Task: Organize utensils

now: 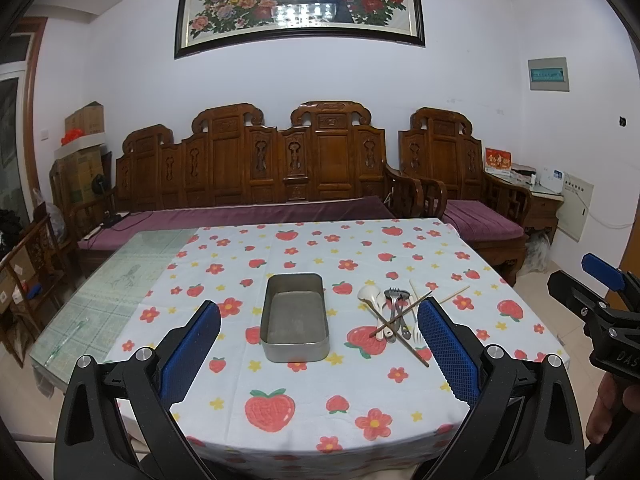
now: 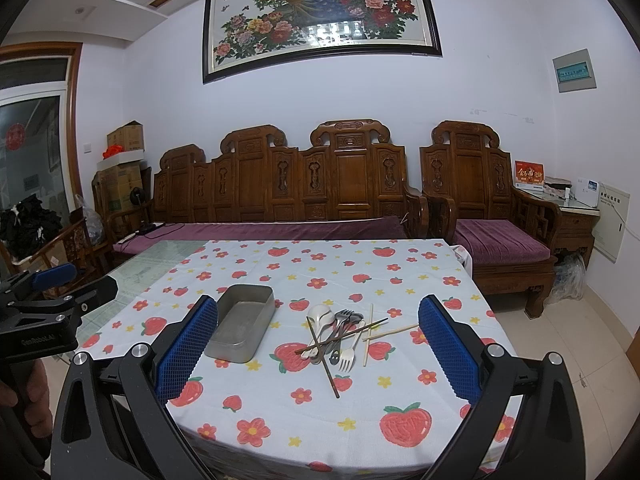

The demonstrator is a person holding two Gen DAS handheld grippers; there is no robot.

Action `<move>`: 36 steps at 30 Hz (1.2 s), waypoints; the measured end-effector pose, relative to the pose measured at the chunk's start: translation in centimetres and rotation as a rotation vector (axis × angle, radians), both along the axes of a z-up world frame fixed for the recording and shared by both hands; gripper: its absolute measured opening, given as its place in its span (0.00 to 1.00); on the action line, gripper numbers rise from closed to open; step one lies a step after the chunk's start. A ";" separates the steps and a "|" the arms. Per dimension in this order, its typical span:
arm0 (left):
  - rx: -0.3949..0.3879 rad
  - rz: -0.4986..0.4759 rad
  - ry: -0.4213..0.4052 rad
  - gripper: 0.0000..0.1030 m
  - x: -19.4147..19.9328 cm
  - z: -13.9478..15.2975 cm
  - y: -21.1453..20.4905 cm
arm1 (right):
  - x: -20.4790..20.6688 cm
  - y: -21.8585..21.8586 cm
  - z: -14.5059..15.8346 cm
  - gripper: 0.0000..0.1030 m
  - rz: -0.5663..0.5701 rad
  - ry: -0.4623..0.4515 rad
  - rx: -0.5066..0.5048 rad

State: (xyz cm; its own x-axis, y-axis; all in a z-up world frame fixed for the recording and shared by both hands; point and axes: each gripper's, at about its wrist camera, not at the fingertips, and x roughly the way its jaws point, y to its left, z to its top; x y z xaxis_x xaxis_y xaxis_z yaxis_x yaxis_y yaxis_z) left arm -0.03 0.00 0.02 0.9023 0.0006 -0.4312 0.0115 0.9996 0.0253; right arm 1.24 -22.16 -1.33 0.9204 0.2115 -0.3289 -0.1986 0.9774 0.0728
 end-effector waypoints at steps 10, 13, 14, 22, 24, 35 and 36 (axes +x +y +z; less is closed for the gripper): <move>0.001 0.000 0.004 0.92 0.0 0.0 0.0 | 0.1 -0.1 0.0 0.98 0.000 0.002 0.000; 0.005 0.002 0.014 0.92 0.2 -0.1 -0.2 | 0.3 0.0 -0.3 0.98 -0.002 0.009 -0.001; 0.006 0.002 0.019 0.92 0.1 -0.3 -0.5 | 0.4 0.0 -0.4 0.98 -0.002 0.013 -0.001; 0.015 -0.020 0.072 0.92 3.0 -3.2 -0.8 | 2.6 0.1 -2.9 0.98 -0.011 0.041 -0.009; 0.020 -0.034 0.087 0.92 4.0 -4.0 -1.1 | 3.5 0.1 -3.7 0.98 -0.014 0.056 -0.015; 0.022 -0.084 0.161 0.92 9.9 -7.3 -2.4 | 8.7 -0.5 -7.9 0.85 -0.008 0.147 -0.026; 0.019 -0.087 0.169 0.92 10.5 -7.6 -2.5 | 9.3 -0.6 -8.2 0.83 -0.005 0.154 -0.023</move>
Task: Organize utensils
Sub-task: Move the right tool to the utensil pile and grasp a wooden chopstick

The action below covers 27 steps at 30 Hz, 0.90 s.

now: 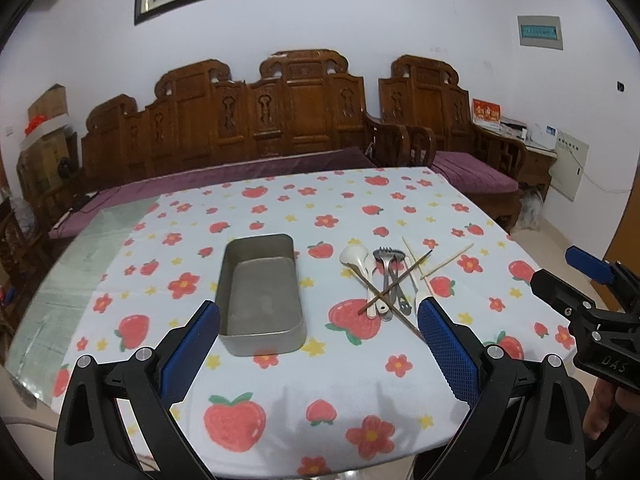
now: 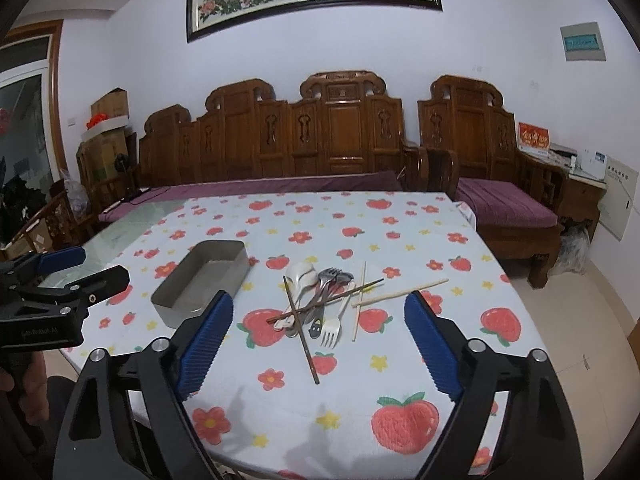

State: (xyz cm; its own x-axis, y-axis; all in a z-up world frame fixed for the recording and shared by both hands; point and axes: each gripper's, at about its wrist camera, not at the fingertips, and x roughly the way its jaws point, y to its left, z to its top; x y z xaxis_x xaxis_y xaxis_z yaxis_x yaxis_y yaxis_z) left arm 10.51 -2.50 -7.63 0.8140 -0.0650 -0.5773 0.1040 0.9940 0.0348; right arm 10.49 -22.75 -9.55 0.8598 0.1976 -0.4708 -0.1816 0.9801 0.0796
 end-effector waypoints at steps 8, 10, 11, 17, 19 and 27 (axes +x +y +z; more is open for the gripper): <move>-0.018 -0.028 0.066 0.92 4.2 -2.6 -0.8 | 4.7 -1.8 -2.4 0.66 -0.016 0.052 0.009; -0.016 -0.036 0.086 0.92 5.3 -3.4 -1.3 | 6.2 -2.5 -2.9 0.65 -0.024 0.061 0.009; -0.016 -0.040 0.095 0.92 5.8 -3.8 -1.5 | 6.6 -2.6 -3.0 0.65 -0.027 0.063 0.008; -0.033 -0.066 0.159 0.88 8.2 -6.8 -2.8 | 10.2 -3.8 -4.8 0.62 -0.027 0.086 -0.001; -0.034 -0.073 0.191 0.86 9.2 -8.0 -3.5 | 11.3 -4.0 -6.0 0.62 -0.030 0.104 -0.007; 0.011 -0.117 0.258 0.70 12.7 -12.1 -5.5 | 13.0 -4.0 -10.4 0.60 0.013 0.196 0.010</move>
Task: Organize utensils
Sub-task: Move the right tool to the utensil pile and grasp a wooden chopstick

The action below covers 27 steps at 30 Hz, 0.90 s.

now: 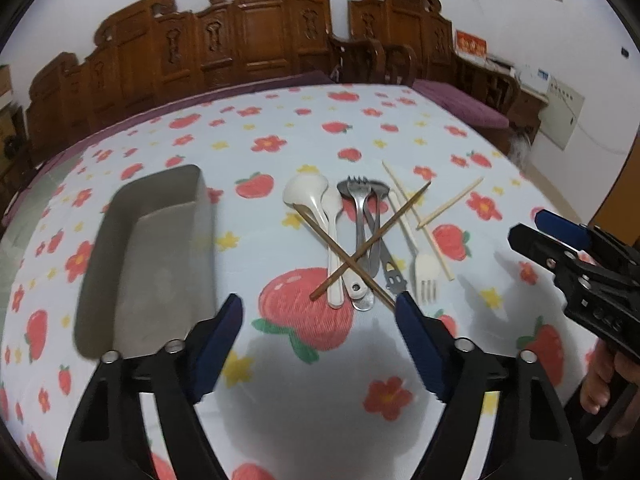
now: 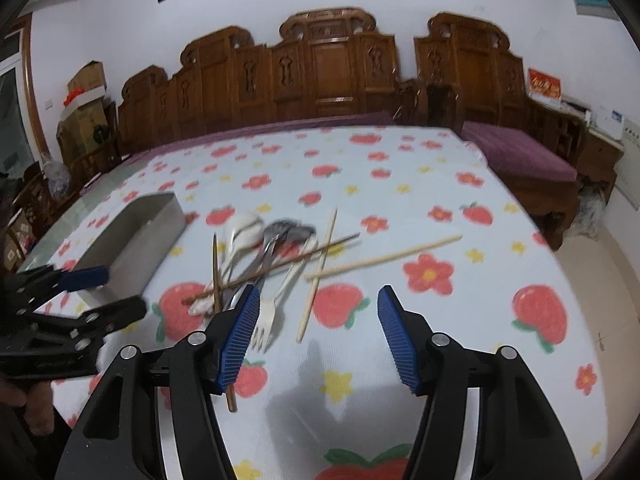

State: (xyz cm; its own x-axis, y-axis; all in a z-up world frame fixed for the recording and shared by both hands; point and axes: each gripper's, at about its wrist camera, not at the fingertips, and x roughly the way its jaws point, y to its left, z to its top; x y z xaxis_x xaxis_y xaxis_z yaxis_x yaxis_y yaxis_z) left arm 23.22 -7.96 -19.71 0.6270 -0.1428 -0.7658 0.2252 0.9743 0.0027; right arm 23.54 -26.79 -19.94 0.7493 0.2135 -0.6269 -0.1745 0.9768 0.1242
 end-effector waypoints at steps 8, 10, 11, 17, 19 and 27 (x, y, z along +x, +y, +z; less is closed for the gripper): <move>-0.011 0.033 0.029 0.69 1.1 -1.5 2.0 | 0.4 3.2 -2.7 0.44 0.132 0.089 0.038; -0.005 0.034 0.025 0.69 1.0 -1.5 2.4 | 0.5 4.6 -3.3 0.37 0.172 0.112 0.016; -0.003 0.034 0.021 0.69 1.0 -1.4 2.5 | 0.6 5.3 -3.7 0.34 0.193 0.126 0.007; 0.006 0.020 0.010 0.65 1.3 -1.2 3.2 | 1.5 7.7 -6.3 0.17 0.242 0.203 -0.103; 0.007 0.005 0.014 0.63 1.6 -1.1 3.2 | 1.6 7.5 -6.4 0.07 0.236 0.204 -0.109; 0.021 -0.094 0.042 0.51 3.2 -1.8 1.6 | 1.0 5.4 -4.0 0.06 0.243 0.142 -0.007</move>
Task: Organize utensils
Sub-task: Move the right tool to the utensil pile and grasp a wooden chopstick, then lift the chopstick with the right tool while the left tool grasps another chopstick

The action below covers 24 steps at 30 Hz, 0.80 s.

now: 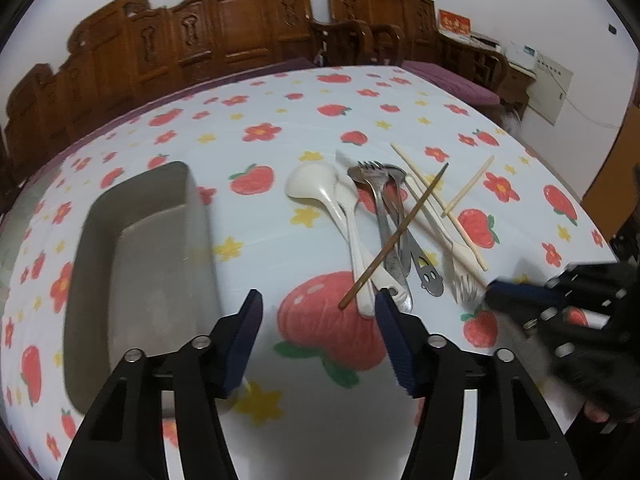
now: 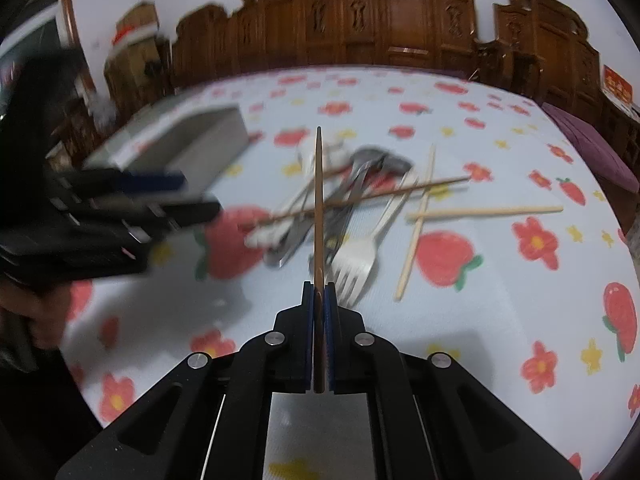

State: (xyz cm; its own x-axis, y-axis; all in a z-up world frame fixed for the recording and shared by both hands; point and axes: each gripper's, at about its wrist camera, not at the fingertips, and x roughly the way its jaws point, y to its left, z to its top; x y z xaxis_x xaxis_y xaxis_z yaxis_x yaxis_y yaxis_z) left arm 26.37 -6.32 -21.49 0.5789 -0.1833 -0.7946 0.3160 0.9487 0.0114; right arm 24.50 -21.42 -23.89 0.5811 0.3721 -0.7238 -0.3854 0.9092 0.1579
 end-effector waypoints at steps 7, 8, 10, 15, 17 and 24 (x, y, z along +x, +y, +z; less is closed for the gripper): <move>-0.042 -0.061 0.030 0.40 1.6 -1.0 -0.9 | 0.3 -3.2 1.8 0.06 -0.078 -0.041 0.082; -0.044 -0.072 0.032 0.40 1.6 -1.1 -1.1 | 0.4 -3.5 1.8 0.06 -0.085 -0.037 0.086; -0.054 -0.097 0.048 0.37 1.7 -1.4 -1.5 | 0.7 -3.7 1.7 0.06 -0.091 -0.035 0.088; -0.072 -0.110 0.092 0.24 2.2 -2.2 -1.9 | 0.8 -3.4 1.6 0.06 -0.085 -0.036 0.084; -0.085 -0.110 0.105 0.18 2.3 -2.3 -1.8 | 0.8 -3.3 1.6 0.06 -0.083 -0.037 0.081; -0.104 -0.127 0.109 0.00 1.7 -2.0 -1.8 | 0.7 -3.2 1.6 0.06 -0.084 -0.038 0.078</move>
State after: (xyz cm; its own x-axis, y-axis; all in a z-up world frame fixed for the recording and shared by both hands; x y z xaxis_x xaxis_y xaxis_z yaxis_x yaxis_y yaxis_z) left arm 28.10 -8.10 -23.46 0.4570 -0.3337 -0.8245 0.4274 0.8953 -0.1254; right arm 25.23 -24.61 -22.28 0.6389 0.3751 -0.6716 -0.3154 0.9240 0.2160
